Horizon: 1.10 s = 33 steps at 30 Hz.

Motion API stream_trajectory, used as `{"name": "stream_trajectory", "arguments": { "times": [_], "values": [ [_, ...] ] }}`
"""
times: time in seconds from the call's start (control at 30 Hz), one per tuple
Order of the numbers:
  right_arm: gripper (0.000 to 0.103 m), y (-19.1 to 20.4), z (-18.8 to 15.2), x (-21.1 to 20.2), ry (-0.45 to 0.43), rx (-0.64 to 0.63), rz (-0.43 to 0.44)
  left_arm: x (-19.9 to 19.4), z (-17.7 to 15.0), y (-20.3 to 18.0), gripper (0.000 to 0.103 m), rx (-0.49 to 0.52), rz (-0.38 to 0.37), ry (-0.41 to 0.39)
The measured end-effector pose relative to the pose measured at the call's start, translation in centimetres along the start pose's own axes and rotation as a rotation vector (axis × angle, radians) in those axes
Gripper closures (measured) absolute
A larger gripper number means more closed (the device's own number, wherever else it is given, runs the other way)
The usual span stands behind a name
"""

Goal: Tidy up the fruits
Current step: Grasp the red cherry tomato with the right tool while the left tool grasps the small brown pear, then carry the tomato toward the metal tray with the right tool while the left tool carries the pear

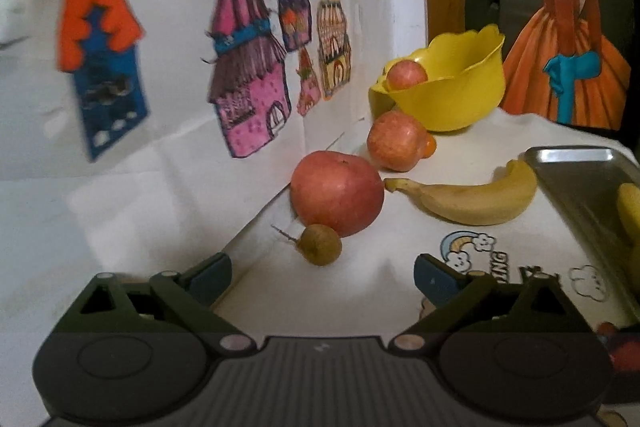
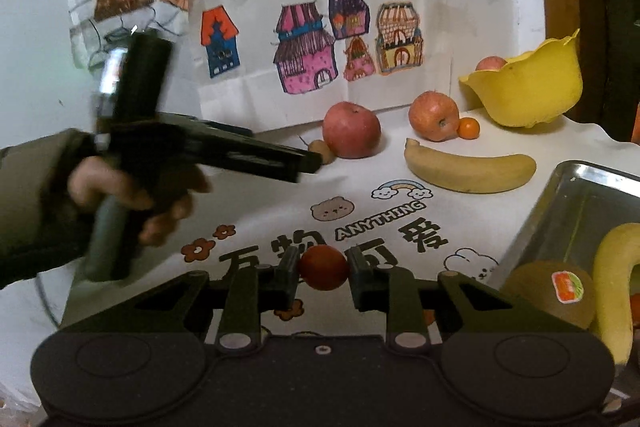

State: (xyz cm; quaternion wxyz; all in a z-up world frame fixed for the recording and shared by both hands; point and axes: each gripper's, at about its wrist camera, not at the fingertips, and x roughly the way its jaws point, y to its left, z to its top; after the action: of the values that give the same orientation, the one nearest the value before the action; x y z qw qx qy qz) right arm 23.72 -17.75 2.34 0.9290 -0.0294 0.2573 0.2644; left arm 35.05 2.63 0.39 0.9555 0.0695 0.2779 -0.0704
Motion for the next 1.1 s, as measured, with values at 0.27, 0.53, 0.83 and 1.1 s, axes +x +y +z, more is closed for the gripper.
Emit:
{"name": "stream_trajectory", "arguments": {
  "times": [0.27,0.53,0.83,1.1],
  "values": [
    [0.075,-1.1,-0.7,0.0,-0.023,0.043,0.024,3.1,0.6,-0.6,0.017,0.008,0.014,0.066],
    [0.075,-0.9,-0.4,-0.1,-0.039,0.041,0.044,4.3,1.2,-0.3,0.038,-0.016,0.028,0.091],
    [0.075,-0.9,-0.2,0.3,-0.044,0.035,0.029,4.5,1.5,-0.2,0.066,-0.029,0.031,0.083],
    [0.075,-0.9,-0.1,0.3,-0.043,0.046,0.024,2.4,0.3,-0.7,0.074,-0.023,-0.015,0.082]
  ]
}}
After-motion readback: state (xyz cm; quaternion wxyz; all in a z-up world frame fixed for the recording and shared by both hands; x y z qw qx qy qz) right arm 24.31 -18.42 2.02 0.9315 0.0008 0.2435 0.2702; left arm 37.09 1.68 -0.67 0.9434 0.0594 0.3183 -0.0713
